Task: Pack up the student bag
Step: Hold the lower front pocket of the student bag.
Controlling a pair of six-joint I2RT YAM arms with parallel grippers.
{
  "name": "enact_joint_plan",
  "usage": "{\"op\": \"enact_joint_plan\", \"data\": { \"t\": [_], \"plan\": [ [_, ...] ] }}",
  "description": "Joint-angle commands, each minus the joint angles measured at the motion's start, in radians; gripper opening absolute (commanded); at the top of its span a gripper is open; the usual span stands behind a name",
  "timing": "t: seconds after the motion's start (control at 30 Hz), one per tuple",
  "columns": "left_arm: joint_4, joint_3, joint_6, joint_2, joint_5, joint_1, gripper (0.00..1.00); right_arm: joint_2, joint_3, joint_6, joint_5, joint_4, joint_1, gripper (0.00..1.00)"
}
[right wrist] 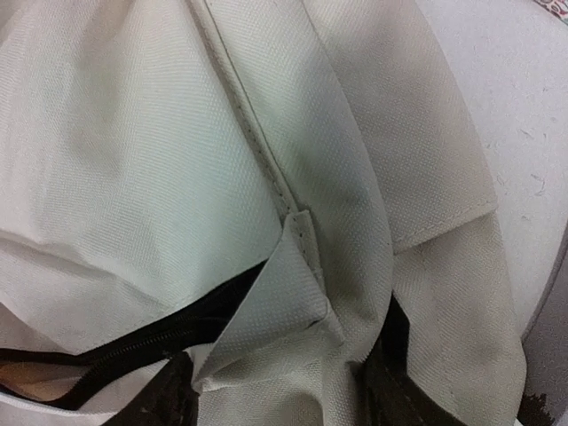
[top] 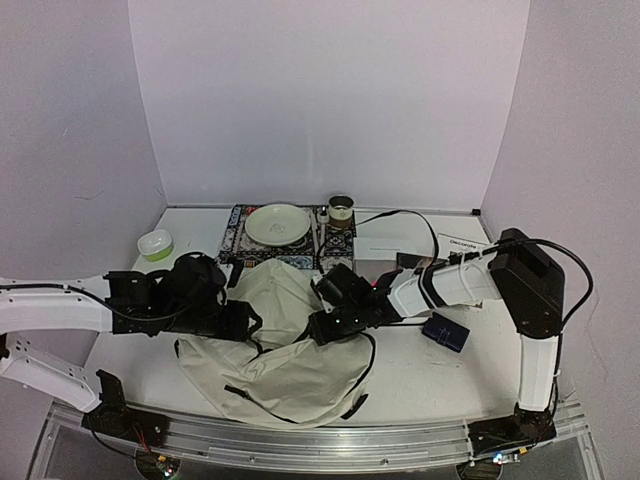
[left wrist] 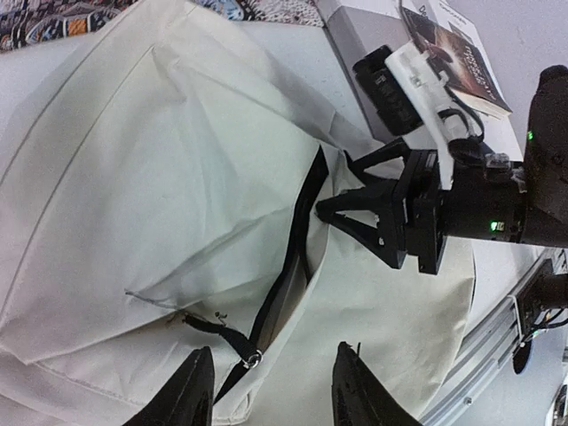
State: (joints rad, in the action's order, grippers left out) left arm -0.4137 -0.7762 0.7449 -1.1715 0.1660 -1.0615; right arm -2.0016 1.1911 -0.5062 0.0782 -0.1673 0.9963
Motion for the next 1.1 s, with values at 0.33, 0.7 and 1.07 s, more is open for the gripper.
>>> {"op": "enact_joint_plan", "data": {
  "t": [0.33, 0.7, 1.07],
  "plan": [
    [-0.079, -0.267, -0.231, -0.344, 0.047, -0.001, 0.53, 0.093, -0.132, -0.01, -0.189, -0.143, -0.023, 0.0],
    [-0.068, -0.281, -0.306, -0.434, 0.098, 0.004, 0.61, 0.167, -0.146, -0.009, -0.395, -0.274, -0.057, 0.0],
    [-0.032, -0.218, -0.325, -0.464, 0.064, 0.001, 0.77, 0.185, -0.118, -0.036, -0.463, -0.314, -0.073, 0.0]
  ]
}}
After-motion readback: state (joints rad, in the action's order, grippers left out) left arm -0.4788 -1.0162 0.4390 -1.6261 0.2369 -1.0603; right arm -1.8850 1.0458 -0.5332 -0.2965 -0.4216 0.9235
